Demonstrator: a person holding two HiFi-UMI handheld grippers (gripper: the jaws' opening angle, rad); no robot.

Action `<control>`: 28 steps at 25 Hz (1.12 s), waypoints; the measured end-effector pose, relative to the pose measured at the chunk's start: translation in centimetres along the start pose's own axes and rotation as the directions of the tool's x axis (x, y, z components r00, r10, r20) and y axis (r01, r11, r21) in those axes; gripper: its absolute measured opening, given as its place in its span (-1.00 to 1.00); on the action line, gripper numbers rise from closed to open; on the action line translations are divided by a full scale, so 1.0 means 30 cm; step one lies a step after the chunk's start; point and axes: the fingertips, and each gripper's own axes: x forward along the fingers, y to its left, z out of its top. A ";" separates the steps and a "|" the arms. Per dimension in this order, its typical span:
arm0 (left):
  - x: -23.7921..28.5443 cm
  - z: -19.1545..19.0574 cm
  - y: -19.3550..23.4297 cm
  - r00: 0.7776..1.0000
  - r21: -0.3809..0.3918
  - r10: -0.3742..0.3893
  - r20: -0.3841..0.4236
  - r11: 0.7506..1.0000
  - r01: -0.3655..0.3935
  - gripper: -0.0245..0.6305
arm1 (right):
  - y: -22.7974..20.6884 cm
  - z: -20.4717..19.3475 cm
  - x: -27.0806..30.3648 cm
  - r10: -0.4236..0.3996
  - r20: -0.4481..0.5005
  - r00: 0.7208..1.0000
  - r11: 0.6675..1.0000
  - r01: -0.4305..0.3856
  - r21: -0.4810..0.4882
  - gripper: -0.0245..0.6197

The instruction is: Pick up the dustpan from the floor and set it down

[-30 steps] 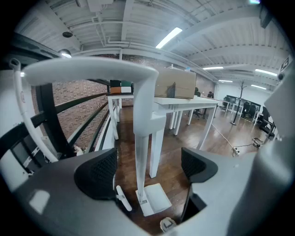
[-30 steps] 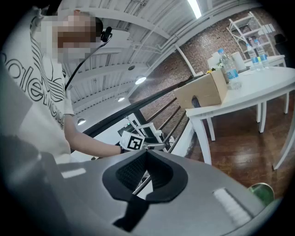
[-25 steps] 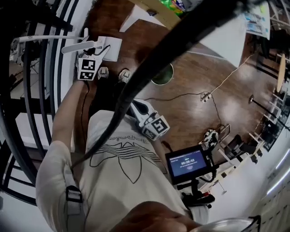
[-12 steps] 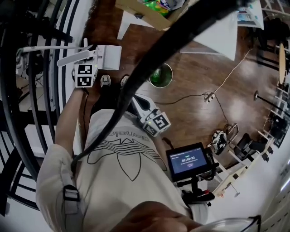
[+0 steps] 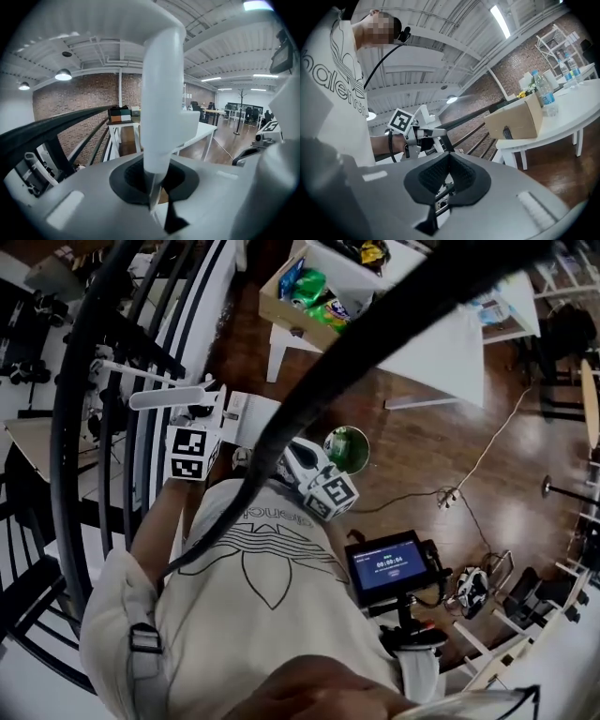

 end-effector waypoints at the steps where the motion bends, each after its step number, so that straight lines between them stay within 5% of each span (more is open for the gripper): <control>1: -0.004 0.014 -0.005 1.000 0.000 0.005 0.005 1.000 -0.005 -0.78 | -0.004 0.013 0.008 0.009 0.004 1.000 1.000 -0.009 -0.005 -0.92; 12: 0.038 -0.029 0.006 1.000 -0.007 0.019 -0.011 1.000 -0.019 -0.77 | -0.001 0.016 0.014 0.040 -0.030 0.999 0.999 -0.039 0.005 -0.92; 23: 0.389 -0.457 0.106 0.990 -0.046 0.017 -0.141 0.999 -0.024 -0.76 | 0.000 -0.150 -0.079 -0.032 -0.173 0.984 0.995 0.048 0.089 -0.92; 28: 0.507 -0.603 0.099 0.979 0.005 0.000 -0.205 1.000 0.001 -0.76 | -0.040 -0.215 -0.162 -0.101 -0.213 0.972 0.983 0.130 0.129 -0.92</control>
